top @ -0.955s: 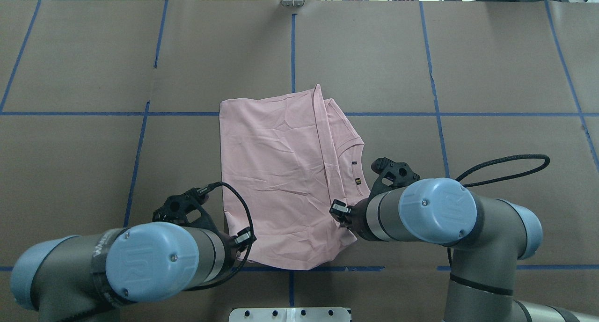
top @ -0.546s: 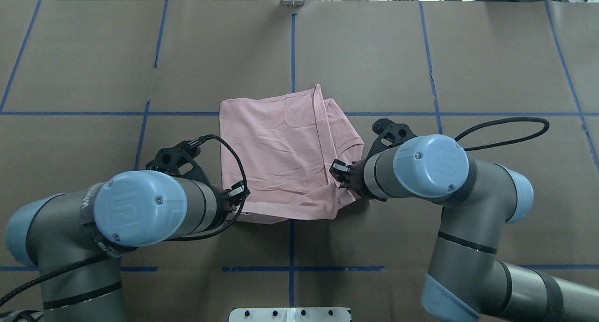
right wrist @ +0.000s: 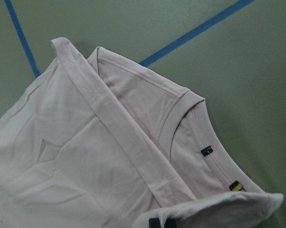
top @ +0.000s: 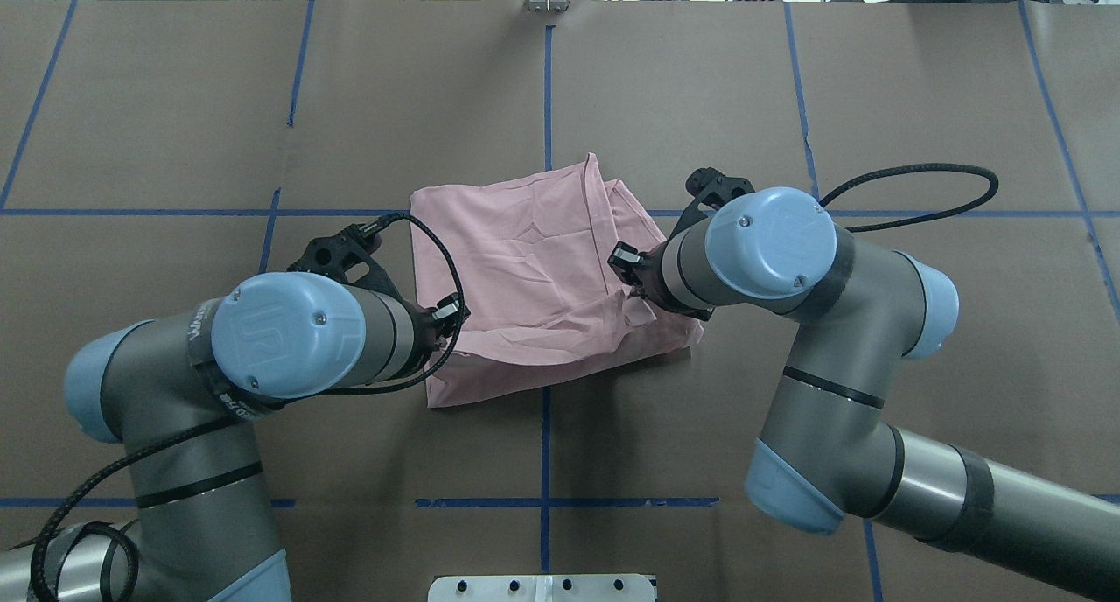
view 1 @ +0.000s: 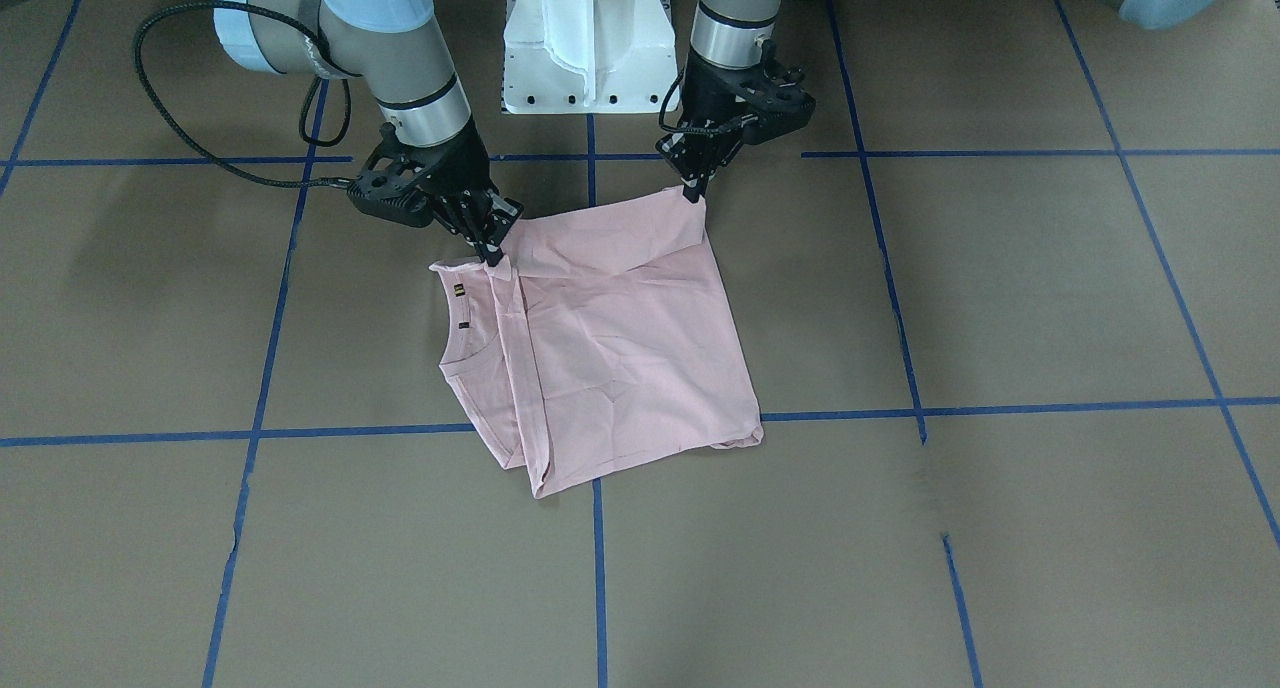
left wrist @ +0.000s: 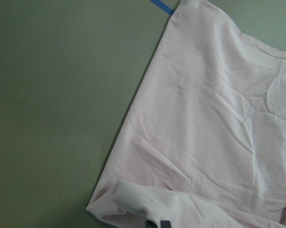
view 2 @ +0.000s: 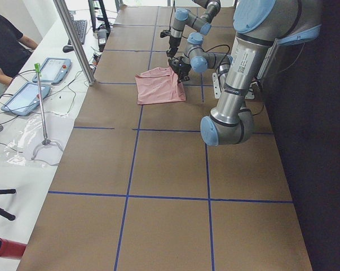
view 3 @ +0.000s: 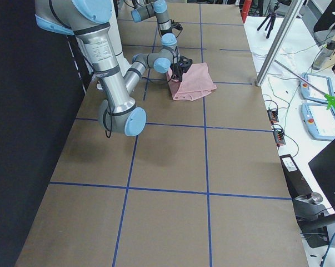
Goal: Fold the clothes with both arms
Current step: 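Lift the near edge with both grippers and fold it away from the robot, then release the shirt and raise both grippers away from the table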
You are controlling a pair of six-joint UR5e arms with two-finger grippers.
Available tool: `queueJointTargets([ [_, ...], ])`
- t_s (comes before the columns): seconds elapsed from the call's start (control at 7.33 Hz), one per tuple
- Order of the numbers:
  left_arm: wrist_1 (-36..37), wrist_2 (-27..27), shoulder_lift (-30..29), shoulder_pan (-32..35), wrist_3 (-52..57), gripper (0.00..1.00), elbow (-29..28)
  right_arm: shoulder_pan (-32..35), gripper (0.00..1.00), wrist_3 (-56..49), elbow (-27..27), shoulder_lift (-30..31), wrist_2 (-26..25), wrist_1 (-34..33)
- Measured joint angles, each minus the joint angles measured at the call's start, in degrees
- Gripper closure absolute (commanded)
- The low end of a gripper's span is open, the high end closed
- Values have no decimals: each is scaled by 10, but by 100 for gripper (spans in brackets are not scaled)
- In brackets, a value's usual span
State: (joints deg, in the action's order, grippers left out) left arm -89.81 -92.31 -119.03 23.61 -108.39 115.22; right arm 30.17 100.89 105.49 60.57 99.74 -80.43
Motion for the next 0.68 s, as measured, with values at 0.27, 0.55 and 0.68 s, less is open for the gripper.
queueJointTargets([
  [0.27,-49,-1,-35,54,7,100,-71,51,100,-12,-92,-68,24,8],
  [0.55,-141,-1,-62,128,62,1,-194,104,26,-26,-267,-148,50,91],
  [0.68,-190,-1,-75,161,105,0,-261,123,0,-31,-348,-182,56,126],
])
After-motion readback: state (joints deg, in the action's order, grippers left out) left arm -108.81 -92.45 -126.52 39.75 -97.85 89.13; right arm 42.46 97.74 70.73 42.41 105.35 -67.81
